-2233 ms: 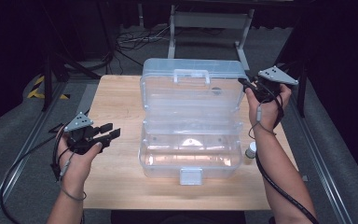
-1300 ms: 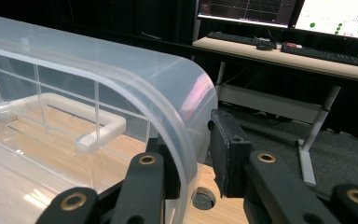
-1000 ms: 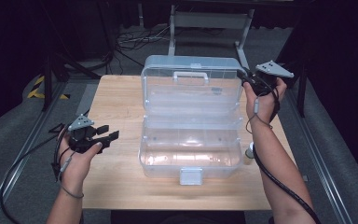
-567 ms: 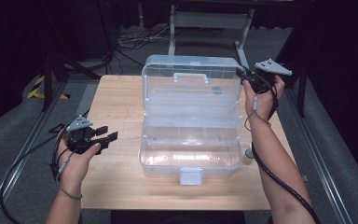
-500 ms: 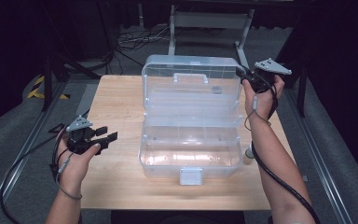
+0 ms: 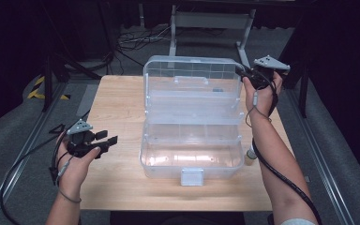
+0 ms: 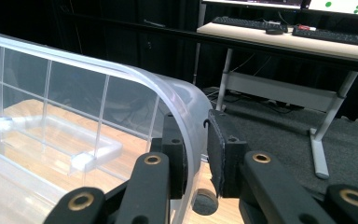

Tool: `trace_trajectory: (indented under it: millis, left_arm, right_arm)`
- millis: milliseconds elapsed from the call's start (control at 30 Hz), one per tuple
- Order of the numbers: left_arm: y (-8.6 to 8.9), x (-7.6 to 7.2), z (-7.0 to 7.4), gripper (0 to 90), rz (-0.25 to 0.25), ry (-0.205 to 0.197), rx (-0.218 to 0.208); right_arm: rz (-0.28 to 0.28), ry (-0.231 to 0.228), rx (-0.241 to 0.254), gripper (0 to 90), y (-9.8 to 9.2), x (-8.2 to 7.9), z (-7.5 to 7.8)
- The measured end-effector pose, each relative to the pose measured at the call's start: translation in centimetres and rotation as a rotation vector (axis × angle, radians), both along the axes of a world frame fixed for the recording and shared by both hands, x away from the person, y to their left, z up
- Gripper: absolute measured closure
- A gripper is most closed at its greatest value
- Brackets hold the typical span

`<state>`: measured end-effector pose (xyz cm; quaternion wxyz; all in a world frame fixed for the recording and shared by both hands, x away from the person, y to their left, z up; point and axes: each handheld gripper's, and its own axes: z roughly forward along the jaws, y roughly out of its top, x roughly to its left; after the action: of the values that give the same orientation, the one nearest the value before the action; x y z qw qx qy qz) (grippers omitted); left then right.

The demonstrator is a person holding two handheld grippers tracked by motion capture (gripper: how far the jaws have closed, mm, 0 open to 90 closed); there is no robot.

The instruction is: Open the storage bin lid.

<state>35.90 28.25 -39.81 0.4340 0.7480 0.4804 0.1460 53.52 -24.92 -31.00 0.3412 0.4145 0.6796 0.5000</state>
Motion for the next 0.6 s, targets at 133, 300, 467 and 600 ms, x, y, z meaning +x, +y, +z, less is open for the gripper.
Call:
trace_trajectory:
  millis: [133, 300, 467, 600]
  left_arm:
    - [0.3, -0.3, 0.1, 46.7, 0.012, -0.004, -0.001]
    - [0.7, -0.7, -0.1, 46.7, 0.024, 0.004, 0.0]
    - [0.9, -1.0, -0.1, 46.7, 0.035, 0.0, -0.001]
    - [1.0, -1.0, -0.2, 46.7, 0.039, 0.006, 0.0]
  right_arm:
    - [-0.001, 0.002, 0.0, 78.3, 0.0, 0.4, -0.2]
    - [-0.007, -0.005, -0.011, 79.1, 0.1, 0.6, -0.4]
    - [-0.003, -0.01, -0.014, 79.4, 0.1, 1.1, -0.6]
    - [-0.001, -0.013, -0.016, 79.7, 0.1, 1.3, -0.8]
